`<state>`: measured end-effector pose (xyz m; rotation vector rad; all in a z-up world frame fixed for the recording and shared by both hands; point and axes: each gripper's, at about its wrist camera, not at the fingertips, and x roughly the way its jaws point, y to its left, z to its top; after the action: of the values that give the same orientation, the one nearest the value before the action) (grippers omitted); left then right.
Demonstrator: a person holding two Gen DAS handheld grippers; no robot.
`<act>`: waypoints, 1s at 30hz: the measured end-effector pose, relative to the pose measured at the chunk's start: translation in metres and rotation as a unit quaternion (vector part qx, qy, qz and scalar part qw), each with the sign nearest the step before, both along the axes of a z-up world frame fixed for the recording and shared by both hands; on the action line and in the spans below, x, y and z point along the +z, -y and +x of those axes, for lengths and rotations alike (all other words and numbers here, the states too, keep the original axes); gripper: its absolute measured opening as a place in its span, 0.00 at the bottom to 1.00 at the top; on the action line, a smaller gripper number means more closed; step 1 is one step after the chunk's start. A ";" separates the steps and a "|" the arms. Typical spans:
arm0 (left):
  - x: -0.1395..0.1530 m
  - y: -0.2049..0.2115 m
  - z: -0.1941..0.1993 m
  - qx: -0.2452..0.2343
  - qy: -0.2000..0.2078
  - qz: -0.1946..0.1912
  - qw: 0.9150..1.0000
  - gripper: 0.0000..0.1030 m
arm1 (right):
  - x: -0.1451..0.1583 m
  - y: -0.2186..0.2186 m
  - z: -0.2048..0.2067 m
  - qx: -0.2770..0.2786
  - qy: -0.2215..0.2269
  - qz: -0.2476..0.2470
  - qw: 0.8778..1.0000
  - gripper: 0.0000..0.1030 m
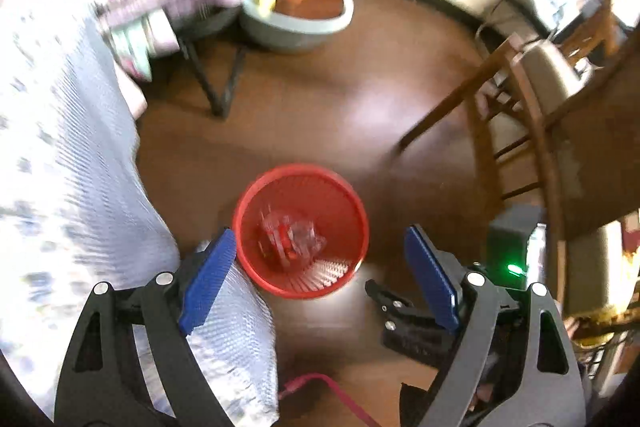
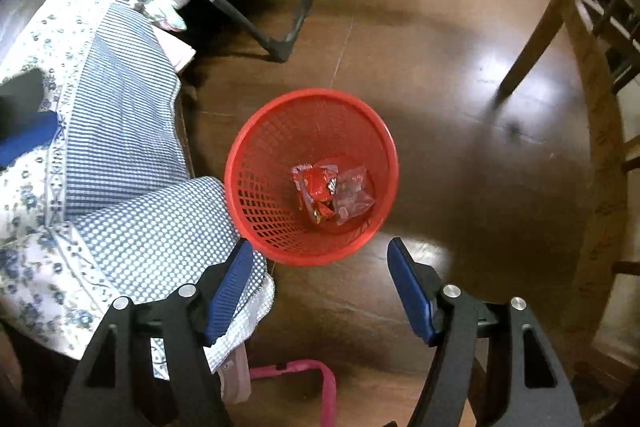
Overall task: Collect trash
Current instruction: 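Move both tools back toward the table, then grasp the red-lidded plastic cup with the right tool while the left tool grasps the white paper cup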
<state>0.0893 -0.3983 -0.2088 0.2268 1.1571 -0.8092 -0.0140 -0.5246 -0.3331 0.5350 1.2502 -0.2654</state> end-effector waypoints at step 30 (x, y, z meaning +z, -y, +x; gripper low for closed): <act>0.145 -0.475 0.121 0.447 0.161 0.002 0.880 0.93 | 0.247 -0.327 0.212 0.263 0.250 -0.152 0.919 0.85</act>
<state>0.2099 0.0770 -0.0635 -0.1730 0.8084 0.0591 0.1984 -0.1980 -0.0862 -0.0230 0.7894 0.1322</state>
